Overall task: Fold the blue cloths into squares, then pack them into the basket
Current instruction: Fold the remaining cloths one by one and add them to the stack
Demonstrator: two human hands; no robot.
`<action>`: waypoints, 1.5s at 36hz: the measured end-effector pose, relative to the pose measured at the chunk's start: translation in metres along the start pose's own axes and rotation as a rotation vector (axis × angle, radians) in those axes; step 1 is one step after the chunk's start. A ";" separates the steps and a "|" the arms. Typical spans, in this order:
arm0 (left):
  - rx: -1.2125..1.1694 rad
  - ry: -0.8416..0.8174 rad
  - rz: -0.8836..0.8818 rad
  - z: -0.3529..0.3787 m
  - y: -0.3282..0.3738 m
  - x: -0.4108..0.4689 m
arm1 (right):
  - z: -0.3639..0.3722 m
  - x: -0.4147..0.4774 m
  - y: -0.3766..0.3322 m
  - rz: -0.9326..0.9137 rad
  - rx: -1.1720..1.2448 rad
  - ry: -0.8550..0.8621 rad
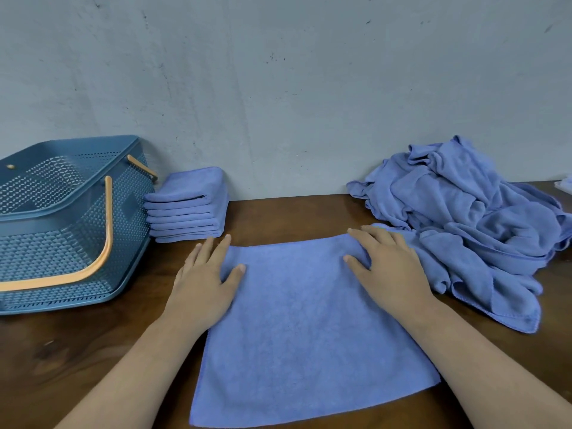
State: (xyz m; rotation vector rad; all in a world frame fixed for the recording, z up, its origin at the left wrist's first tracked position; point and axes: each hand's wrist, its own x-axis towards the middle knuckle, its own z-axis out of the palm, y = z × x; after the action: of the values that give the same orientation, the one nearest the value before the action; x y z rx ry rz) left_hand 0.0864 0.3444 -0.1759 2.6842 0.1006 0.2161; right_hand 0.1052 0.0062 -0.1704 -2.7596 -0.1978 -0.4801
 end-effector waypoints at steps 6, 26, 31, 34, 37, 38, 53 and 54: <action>-0.065 0.100 0.349 -0.019 0.021 -0.017 | -0.013 -0.014 -0.018 -0.557 0.376 -0.254; 0.052 -0.192 0.125 -0.007 0.001 -0.010 | -0.008 -0.011 -0.008 -0.124 -0.090 -0.407; 0.110 -0.225 0.136 -0.004 0.003 -0.010 | -0.014 -0.010 -0.016 -0.226 -0.084 -0.337; 0.153 -0.231 0.131 -0.003 0.003 -0.010 | -0.017 -0.012 -0.034 -0.363 -0.049 -0.391; 0.181 -0.223 0.128 -0.004 0.005 -0.008 | -0.013 -0.009 -0.057 -0.501 0.034 -0.567; 0.186 -0.226 0.126 -0.004 0.006 -0.009 | -0.009 -0.008 -0.061 -0.532 0.053 -0.619; 0.178 -0.214 0.091 -0.008 0.000 -0.001 | 0.010 0.019 -0.011 -0.120 -0.024 -0.479; 0.150 -0.188 0.092 -0.007 -0.001 -0.002 | 0.010 0.019 -0.010 -0.119 -0.026 -0.476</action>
State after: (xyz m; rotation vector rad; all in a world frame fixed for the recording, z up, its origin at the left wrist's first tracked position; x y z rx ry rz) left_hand 0.0834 0.3480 -0.1704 2.8464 -0.0667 -0.0170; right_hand 0.1236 0.0208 -0.1697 -2.8532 -0.4715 0.1586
